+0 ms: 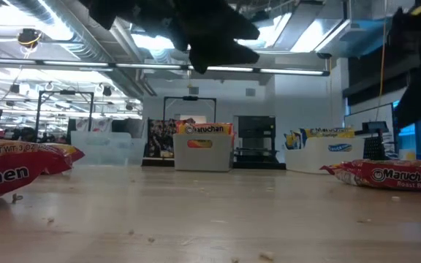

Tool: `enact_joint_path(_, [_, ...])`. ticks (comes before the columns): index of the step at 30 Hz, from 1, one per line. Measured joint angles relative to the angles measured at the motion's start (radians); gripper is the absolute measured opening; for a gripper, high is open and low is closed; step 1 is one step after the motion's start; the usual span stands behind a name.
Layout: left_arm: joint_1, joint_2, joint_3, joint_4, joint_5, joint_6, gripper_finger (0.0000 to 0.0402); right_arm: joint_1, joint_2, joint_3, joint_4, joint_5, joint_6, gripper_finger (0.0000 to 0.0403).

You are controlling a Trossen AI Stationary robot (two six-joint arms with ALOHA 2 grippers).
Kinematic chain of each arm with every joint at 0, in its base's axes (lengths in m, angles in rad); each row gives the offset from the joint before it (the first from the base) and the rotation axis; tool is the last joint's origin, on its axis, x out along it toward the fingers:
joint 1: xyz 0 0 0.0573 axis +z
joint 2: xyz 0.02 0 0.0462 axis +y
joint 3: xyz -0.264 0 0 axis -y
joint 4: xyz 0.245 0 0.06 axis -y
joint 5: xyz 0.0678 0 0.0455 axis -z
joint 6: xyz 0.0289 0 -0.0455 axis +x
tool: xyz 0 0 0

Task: Sort Maruchan noodles
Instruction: Put the red noodle pack into the transparent bin

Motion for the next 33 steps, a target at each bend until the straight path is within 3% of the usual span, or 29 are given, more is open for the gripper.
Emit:
enact_joint_path(6, [-0.031,0.002,-0.001,-0.013,-0.017,0.000,0.0228,-0.001,-0.017,0.000,-0.097,-0.040,0.084,0.0259])
enact_joint_path(14, [-0.040,0.002,-0.001,-0.015,-0.041,0.000,0.0228,-0.001,0.019,-0.014,-0.072,-0.106,0.074,0.0128])
enact_joint_path(19, [-0.037,0.002,-0.001,-0.016,-0.095,-0.005,0.0228,-0.026,0.072,-0.094,0.110,-0.093,0.022,0.0058])
enact_joint_path(23, [-0.037,0.002,-0.001,-0.016,-0.117,-0.005,0.0228,-0.032,0.116,-0.139,0.227,-0.002,0.016,0.0027])
enact_joint_path(33, [-0.029,0.028,0.001,-0.005,-0.126,-0.005,0.0228,-0.084,0.274,-0.156,0.723,-0.004,-0.318,0.0014])
